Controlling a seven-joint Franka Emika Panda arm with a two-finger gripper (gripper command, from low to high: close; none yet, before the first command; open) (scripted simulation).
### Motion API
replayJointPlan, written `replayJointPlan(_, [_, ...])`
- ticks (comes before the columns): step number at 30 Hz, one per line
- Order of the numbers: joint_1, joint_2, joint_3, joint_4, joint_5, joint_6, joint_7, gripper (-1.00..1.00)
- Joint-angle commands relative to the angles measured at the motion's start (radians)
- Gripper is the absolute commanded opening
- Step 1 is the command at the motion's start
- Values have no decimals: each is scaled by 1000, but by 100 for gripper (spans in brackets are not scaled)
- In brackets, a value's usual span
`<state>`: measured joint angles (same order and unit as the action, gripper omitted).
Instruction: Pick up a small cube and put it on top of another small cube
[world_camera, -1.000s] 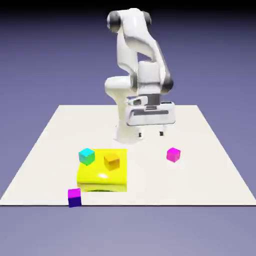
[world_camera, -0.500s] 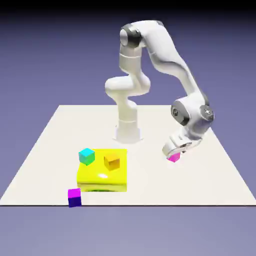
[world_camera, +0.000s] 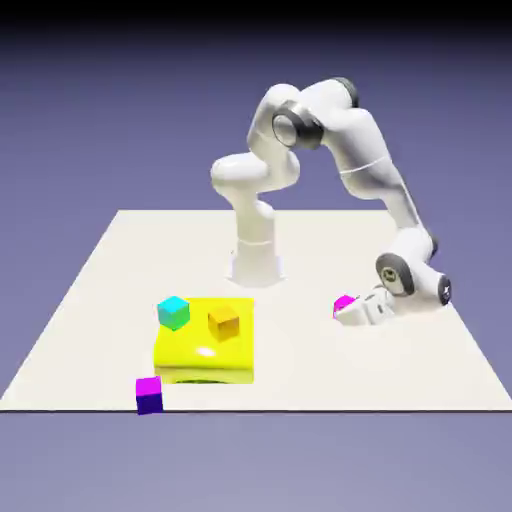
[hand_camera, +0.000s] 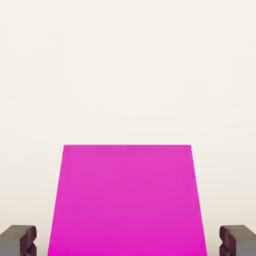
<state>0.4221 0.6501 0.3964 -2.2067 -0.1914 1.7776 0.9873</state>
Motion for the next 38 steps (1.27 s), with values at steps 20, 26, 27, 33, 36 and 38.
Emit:
replayJointPlan(20, [-401, -282, -339, 203, -176, -300, -685, -100])
replayJointPlan(26, [-549, -307, -449, 218, -289, -349, -627, -100])
replayJointPlan(27, [-557, -308, -454, 181, -296, -313, -619, -100])
replayJointPlan(33, [-582, -310, -470, 70, -320, -203, -594, 100])
replayJointPlan(36, [-558, -308, -454, 179, -297, -311, -619, 100])
replayJointPlan(38, [-549, -307, -449, 218, -289, -349, -627, 100])
